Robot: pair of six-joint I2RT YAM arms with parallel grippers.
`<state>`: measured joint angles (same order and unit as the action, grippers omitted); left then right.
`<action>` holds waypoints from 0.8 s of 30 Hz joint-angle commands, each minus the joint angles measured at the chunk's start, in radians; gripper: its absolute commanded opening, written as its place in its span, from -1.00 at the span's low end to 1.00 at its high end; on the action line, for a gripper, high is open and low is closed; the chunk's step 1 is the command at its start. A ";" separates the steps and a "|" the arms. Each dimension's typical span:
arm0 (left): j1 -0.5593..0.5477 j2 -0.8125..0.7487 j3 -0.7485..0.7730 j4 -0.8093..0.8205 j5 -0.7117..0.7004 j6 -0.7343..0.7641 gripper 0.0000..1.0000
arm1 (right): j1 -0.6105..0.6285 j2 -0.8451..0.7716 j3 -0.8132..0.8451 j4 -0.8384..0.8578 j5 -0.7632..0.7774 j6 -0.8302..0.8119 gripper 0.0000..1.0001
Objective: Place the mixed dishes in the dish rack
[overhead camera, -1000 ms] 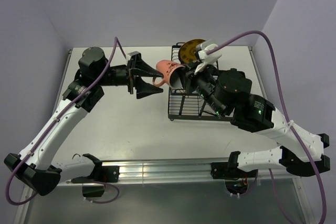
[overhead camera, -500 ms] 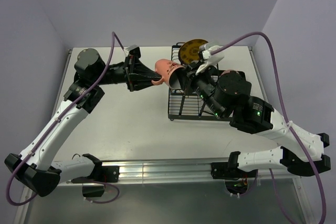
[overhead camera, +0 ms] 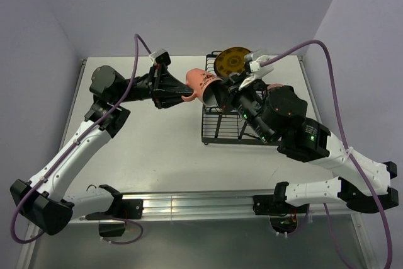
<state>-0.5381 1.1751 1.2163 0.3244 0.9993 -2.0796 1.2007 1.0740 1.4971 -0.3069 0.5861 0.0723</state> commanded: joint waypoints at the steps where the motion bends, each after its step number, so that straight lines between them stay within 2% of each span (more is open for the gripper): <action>1: -0.014 -0.025 -0.014 0.310 -0.050 -0.186 -1.00 | 0.017 0.010 0.023 0.065 -0.169 0.127 -1.00; 3: -0.017 -0.038 -0.034 0.320 -0.060 -0.186 -0.99 | 0.017 0.023 0.034 0.058 -0.183 0.135 -1.00; 6: -0.016 -0.051 -0.058 0.340 -0.074 -0.195 -0.81 | 0.016 0.018 0.026 0.060 -0.196 0.149 -1.00; 7: -0.016 -0.054 -0.061 0.346 -0.077 -0.198 -0.65 | 0.016 0.015 0.025 0.064 -0.198 0.149 -1.00; 10: -0.017 -0.058 -0.067 0.354 -0.080 -0.200 -0.40 | 0.017 0.015 0.031 0.051 -0.193 0.150 -1.00; 16: -0.016 -0.058 -0.087 0.375 -0.096 -0.215 -0.03 | 0.017 0.004 0.028 0.049 -0.209 0.168 -1.00; 20: -0.016 -0.048 -0.077 0.378 -0.088 -0.217 -0.10 | 0.017 0.004 0.037 0.038 -0.215 0.172 -1.00; 24: -0.016 -0.057 -0.093 0.348 -0.094 -0.221 -0.30 | 0.025 0.015 0.048 0.029 -0.194 0.159 -1.00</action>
<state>-0.5514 1.1187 1.1313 0.6395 0.9699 -2.0281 1.1954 1.0763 1.5055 -0.2993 0.4549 0.2199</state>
